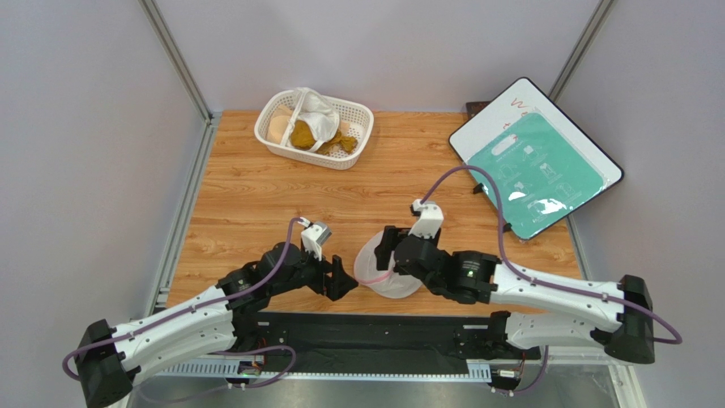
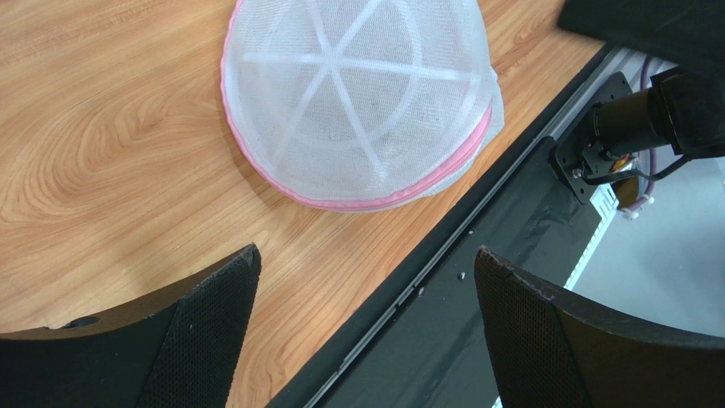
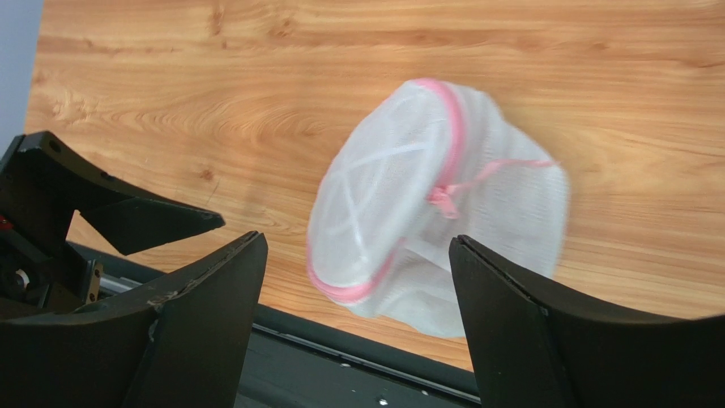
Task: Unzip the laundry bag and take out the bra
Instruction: Adjust the laundry bag at the center of the board.
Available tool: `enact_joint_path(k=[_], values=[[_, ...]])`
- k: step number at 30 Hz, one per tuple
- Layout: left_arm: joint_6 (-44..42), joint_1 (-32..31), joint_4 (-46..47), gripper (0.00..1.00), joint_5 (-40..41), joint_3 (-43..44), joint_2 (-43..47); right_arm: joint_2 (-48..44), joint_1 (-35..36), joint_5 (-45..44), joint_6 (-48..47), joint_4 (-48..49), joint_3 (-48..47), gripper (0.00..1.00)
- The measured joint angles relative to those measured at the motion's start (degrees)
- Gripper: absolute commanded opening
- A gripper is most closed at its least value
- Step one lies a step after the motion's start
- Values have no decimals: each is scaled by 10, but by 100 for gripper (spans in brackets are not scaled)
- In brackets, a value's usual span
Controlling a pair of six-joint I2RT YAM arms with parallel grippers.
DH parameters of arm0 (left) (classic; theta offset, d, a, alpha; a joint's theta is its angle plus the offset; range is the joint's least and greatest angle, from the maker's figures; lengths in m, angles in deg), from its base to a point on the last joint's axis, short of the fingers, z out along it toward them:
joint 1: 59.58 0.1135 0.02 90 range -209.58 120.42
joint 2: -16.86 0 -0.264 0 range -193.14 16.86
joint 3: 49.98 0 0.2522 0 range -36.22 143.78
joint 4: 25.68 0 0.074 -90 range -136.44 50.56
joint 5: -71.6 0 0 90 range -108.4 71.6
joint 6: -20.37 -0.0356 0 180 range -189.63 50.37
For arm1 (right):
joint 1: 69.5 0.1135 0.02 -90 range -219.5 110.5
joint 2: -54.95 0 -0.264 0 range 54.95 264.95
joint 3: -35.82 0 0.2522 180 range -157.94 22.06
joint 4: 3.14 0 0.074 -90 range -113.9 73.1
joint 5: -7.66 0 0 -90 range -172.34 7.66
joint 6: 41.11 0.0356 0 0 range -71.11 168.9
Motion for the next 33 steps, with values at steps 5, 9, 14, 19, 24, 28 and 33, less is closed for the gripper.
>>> enact_joint_path(k=[5, 9, 14, 19, 24, 28, 33], values=[[14, 0, 8, 100, -1, -9, -1, -92, -33, -19, -11, -74, 0, 86], [27, 0, 24, 100, -6, -17, -19, -112, -127, 40, -48, -59, 22, 82], [46, 0, 62, 100, -24, -30, -50, -91, -242, 173, -97, 16, 89, 75], [56, 0, 82, 100, -35, -40, -45, -83, -260, 267, -148, 88, 125, 62], [42, 0, 81, 100, -34, -23, -31, -140, -262, 311, -183, 132, 181, 57], [13, -1, 85, 99, -36, 27, -74, -196, -268, 327, -193, 143, 223, 57], [-28, -27, 84, 99, -33, 116, -185, -216, -278, 348, -198, 148, 234, 55]])
